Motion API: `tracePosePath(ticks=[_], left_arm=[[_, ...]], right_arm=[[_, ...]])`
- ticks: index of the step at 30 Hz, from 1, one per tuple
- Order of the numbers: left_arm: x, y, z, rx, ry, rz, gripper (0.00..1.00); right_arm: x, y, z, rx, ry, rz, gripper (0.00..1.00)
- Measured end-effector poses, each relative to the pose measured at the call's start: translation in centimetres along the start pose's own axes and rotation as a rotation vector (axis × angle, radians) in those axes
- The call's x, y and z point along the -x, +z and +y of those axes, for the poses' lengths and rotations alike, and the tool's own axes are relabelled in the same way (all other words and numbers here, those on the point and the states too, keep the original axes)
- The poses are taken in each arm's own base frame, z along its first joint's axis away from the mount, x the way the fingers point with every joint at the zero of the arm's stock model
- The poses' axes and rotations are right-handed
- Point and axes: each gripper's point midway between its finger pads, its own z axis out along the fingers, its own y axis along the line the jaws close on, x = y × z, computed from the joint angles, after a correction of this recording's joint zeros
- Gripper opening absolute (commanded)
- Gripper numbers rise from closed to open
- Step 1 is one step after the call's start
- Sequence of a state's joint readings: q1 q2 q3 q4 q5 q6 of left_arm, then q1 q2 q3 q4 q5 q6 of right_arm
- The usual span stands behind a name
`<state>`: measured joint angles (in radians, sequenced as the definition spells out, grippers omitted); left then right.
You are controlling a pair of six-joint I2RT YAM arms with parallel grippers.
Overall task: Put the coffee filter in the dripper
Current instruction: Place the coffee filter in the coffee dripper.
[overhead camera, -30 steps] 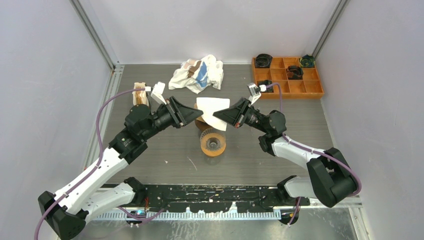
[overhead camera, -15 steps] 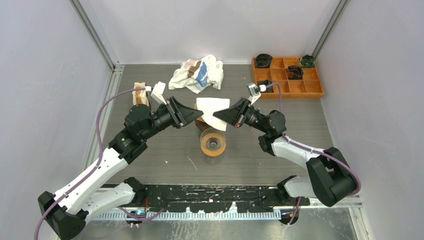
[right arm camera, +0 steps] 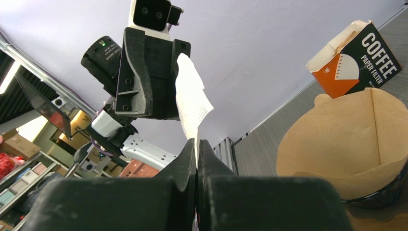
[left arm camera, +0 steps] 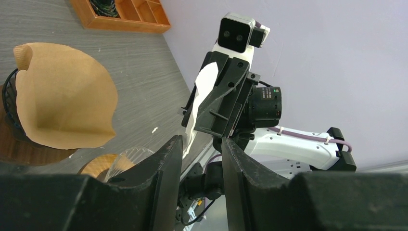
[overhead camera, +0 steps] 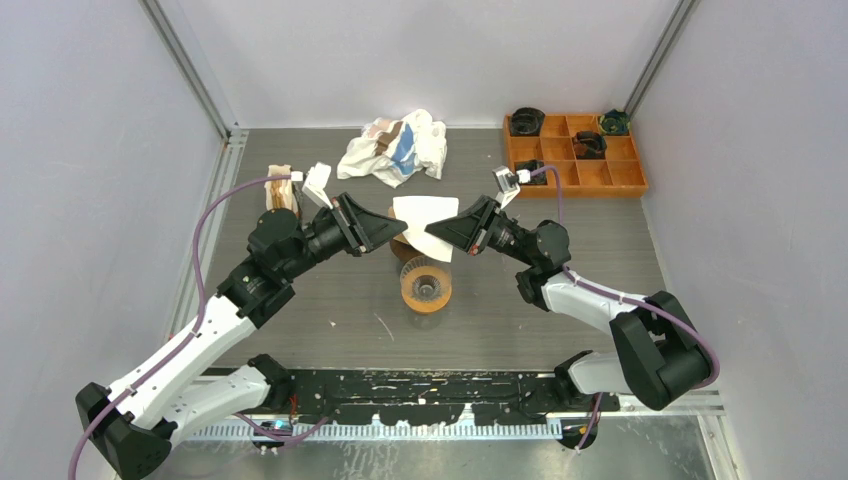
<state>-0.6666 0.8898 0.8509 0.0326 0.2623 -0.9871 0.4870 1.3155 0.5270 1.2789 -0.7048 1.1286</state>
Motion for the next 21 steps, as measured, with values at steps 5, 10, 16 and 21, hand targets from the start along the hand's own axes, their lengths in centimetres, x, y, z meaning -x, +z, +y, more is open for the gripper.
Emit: tracePosePath(ticks=[5, 10, 16, 21], left_arm=[[0.02, -0.16, -0.08, 0.000, 0.000, -0.001, 0.37], [0.25, -0.68, -0.64, -0.013, 0.005, -0.011, 0.36], [0.24, -0.83, -0.69, -0.012, 0.004, -0.009, 0.36], [0.12, -0.76, -0.35, 0.002, 0.003, -0.005, 0.36]], right_arm=[[0.01, 0.00, -0.02, -0.001, -0.001, 0.000, 0.01], [0.01, 0.00, -0.04, -0.001, -0.001, -0.001, 0.01], [-0.01, -0.01, -0.07, -0.003, 0.001, 0.000, 0.01], [-0.04, -0.01, -0.14, -0.006, 0.004, 0.001, 0.01]])
